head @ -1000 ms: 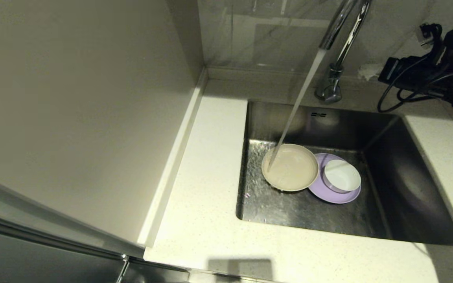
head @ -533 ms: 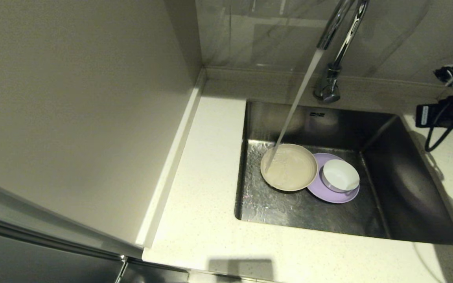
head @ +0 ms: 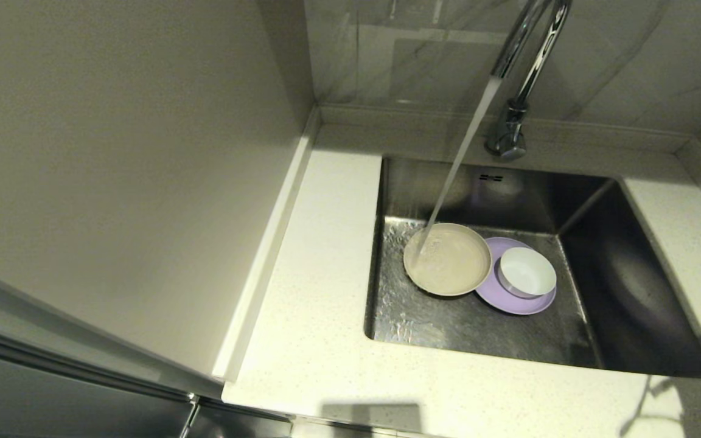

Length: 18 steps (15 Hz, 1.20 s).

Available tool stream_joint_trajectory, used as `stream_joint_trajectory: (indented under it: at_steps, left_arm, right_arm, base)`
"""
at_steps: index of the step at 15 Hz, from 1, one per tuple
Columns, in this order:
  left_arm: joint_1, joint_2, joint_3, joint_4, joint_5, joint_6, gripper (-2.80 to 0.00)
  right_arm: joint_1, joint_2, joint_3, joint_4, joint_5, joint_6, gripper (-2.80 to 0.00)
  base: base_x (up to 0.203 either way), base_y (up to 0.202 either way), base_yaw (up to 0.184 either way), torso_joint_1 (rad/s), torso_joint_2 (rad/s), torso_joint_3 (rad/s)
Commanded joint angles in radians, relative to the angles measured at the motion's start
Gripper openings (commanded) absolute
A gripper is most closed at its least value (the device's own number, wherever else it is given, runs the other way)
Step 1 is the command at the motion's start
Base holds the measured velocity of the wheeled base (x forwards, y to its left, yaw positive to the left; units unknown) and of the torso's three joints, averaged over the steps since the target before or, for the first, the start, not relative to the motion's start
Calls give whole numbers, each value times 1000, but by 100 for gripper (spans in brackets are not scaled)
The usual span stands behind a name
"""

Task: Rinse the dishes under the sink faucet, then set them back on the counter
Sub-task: Wait for the water to rinse the bowl

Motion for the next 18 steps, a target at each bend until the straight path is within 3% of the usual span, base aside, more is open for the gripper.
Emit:
stream_joint_trajectory:
  at_steps: [1, 4, 6, 7, 11, 14, 18]
  left_arm:
    - [0, -3, 0, 0, 0, 1, -280]
    - [0, -3, 0, 0, 0, -1, -280]
    - [0, -3, 0, 0, 0, -1, -280]
    - [0, -5, 0, 0, 0, -1, -280]
    - [0, -3, 0, 0, 0, -1, -280]
    - [0, -3, 0, 0, 0, -1, -280]
    - [0, -3, 0, 0, 0, -1, -280]
  right_arm:
    - [55, -376, 246, -30, -8, 2, -280]
    - [161, -668, 496, -52, -33, -46, -280]
    - [285, -796, 565, 9, -76, -109, -280]
    - [309, -824, 578, 60, -75, -141, -280]
    - [255, -903, 599, 98, 66, -139, -280]
    - [257, -1037, 585, 179, 65, -82, -280]
    - [257, -1056, 595, 147, 51, -13, -280]
  base:
    - [0, 0, 0, 0, 0, 0]
    - [0, 0, 0, 0, 0, 0]
    - [0, 0, 0, 0, 0, 0]
    - [0, 0, 0, 0, 0, 0]
    - [0, 0, 0, 0, 0, 0]
    - [0, 0, 0, 0, 0, 0]
    - [0, 0, 0, 0, 0, 0]
